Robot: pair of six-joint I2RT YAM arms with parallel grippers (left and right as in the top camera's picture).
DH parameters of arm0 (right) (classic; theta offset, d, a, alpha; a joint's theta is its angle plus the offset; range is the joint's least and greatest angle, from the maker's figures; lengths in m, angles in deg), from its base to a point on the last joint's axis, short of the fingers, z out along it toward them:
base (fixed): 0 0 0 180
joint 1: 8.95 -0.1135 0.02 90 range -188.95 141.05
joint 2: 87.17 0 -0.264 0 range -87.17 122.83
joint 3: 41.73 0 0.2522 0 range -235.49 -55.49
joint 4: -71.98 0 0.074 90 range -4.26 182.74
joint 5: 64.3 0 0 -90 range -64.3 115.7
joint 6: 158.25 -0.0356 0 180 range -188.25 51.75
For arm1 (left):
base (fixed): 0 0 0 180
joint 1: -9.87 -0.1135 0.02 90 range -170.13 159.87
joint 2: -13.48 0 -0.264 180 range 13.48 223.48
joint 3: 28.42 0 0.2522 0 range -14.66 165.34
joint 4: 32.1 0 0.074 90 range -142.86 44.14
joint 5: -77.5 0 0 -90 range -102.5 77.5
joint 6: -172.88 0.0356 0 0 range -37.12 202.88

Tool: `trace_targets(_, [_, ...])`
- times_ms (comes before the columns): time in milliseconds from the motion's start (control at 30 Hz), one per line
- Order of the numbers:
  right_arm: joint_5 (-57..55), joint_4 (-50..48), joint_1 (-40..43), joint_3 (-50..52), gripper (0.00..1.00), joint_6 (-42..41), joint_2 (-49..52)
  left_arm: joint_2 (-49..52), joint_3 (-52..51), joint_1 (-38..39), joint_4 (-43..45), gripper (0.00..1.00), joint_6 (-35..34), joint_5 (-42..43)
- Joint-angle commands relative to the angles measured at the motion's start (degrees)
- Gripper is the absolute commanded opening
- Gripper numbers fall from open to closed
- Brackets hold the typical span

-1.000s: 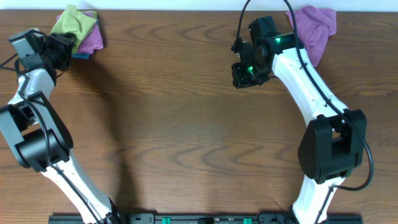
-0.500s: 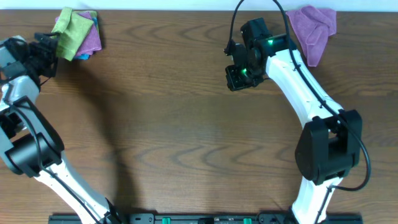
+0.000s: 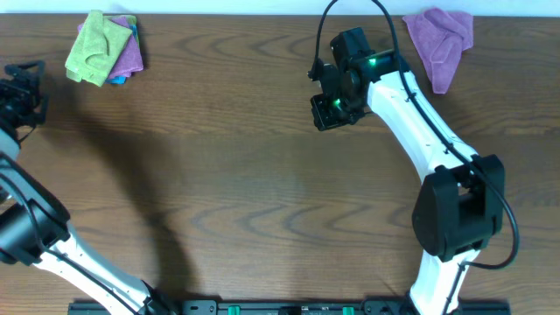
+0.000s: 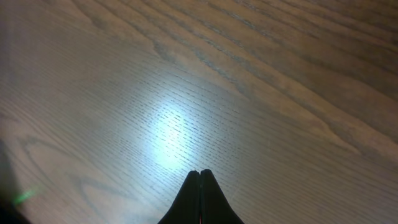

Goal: Fold the cloth
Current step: 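Release the cloth on the stack and pull the left gripper back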

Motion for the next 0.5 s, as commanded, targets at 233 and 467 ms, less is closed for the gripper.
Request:
trace_targets(233, [-1.16, 1.16, -0.37, -5.84, 0.01, -0.74, -0.87, -19.04, 0.81, 0.35, -18.23, 0.96, 21.66, 1.2])
trace_targets(467, [-9.77, 6.25, 0.61, -14.71, 0.92, 2.43, -2.54, -34.84, 0.79, 1.86, -42.86, 0.96, 36.54, -10.43])
